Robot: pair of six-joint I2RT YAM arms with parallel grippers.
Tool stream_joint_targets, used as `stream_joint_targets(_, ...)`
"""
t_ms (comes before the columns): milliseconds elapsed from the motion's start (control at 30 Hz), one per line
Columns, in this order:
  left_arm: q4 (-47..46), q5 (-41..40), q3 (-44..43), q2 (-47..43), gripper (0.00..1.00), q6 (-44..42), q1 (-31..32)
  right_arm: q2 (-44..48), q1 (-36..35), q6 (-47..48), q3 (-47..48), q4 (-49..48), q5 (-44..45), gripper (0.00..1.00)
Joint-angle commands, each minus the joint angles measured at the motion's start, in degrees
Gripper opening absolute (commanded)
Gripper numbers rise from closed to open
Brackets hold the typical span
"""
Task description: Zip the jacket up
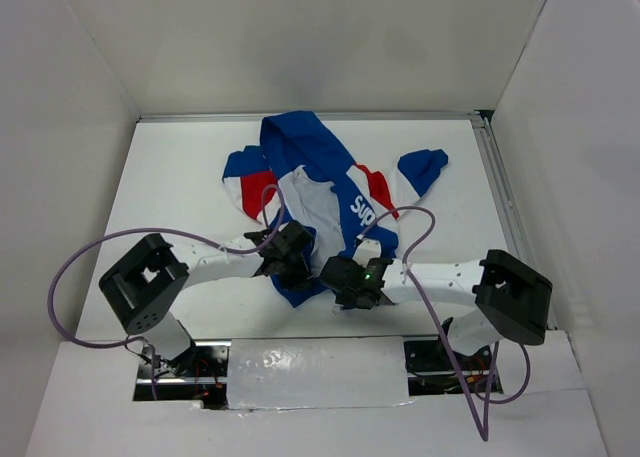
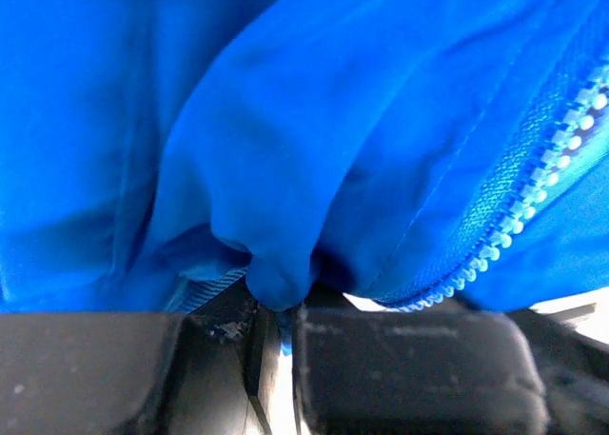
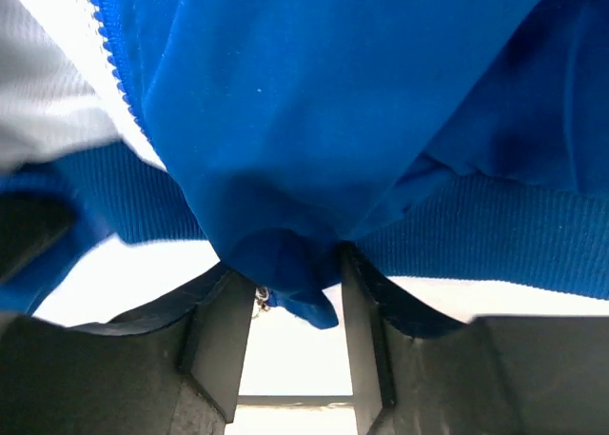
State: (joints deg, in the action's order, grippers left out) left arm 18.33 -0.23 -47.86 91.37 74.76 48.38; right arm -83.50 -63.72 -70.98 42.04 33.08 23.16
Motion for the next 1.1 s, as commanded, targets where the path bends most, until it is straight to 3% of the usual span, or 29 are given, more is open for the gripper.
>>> stream_joint_targets(0,0.1,-0.2,-1.4,3.9,0.0,-2.2,-1.6,0.4,0.8,1.7,-3.8,-1.8,-2.3,0.44)
stream_joint_targets(67,-0.7,0.8,-1.2,4.3,0.0,-2.8,-2.2,0.5,1.1,2.3,-4.4,-2.5,-2.9,0.4)
stream_joint_targets(233,-0.7,0.9,-1.0,3.3,0.0,-3.0,-2.6,2.0,1.7,3.7,-5.5,-3.5,-3.2,0.19)
stream_joint_targets(333,0.0,0.8,-1.4,2.0,0.0,-3.5,-2.5,7.7,1.9,5.6,-6.3,-4.5,-3.5,0.02)
stream_joint_targets(367,0.1,0.8,-1.4,1.4,0.0,-4.0,-2.5,9.6,1.8,7.0,-6.5,-5.7,-3.6,0.0)
stream_joint_targets(633,-2.3,0.8,-2.5,-11.4,0.0,-11.5,1.1,30.1,3.3,21.7,-9.8,-17.3,-7.7,0.0)
stream_joint_targets(800,-5.2,3.3,-2.0,-19.9,0.0,-14.2,4.1,38.5,4.4,29.1,-12.8,-26.5,-8.8,0.0)
stream_joint_targets(1067,-6.7,4.1,0.6,-28.7,0.0,-11.6,5.1,45.9,6.3,36.9,-18.7,-40.5,-13.9,0.0)
